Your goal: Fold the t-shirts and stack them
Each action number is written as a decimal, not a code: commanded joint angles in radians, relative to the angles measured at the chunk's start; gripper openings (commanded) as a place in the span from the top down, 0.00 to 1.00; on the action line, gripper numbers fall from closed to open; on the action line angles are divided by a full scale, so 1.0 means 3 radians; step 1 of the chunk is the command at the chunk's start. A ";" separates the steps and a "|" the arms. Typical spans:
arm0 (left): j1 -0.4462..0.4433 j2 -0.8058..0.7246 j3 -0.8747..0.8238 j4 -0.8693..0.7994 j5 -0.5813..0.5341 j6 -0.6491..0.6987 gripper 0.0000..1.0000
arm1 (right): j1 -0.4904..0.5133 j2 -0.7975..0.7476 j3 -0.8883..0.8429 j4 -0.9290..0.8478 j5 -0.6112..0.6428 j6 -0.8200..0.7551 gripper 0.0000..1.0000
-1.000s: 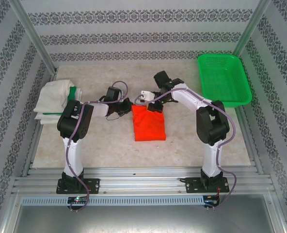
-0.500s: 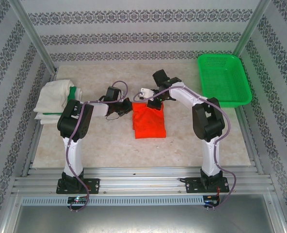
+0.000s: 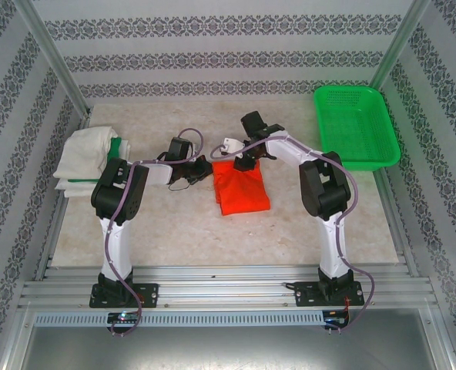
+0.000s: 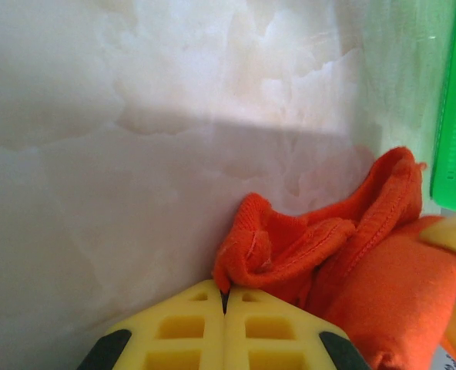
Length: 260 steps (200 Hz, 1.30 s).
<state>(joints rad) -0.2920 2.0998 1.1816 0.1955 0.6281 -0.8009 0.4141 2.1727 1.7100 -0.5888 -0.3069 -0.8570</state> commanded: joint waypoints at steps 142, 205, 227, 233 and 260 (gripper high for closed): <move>-0.0079 -0.1127 -0.1634 0.0974 -0.0356 -0.0766 0.49 | -0.0229 -0.1541 -0.1802 0.1325 0.0149 0.3053 0.28; -0.0583 -0.0682 -0.1608 0.1713 -0.0268 -0.1342 0.96 | -0.0334 -0.1285 -0.2101 0.1264 0.0139 0.3767 0.37; -0.0669 -0.0511 -0.1509 0.1836 -0.0209 -0.1436 1.00 | -0.0362 -0.1230 -0.2214 0.1395 0.0100 0.3957 0.43; -0.0688 -0.0477 -0.1493 0.1855 -0.0211 -0.1449 1.00 | -0.0363 -0.1224 -0.2251 0.1434 0.0077 0.4004 0.44; -0.0714 -0.0438 -0.1444 0.1892 -0.0239 -0.1462 1.00 | -0.0363 -0.1226 -0.2402 0.1636 -0.0149 0.4156 0.45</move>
<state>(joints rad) -0.4786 1.9350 0.7238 0.7048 0.5499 -1.2079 0.3096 1.8023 1.0252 -0.1669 -0.2817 0.3080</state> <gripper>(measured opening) 0.041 0.549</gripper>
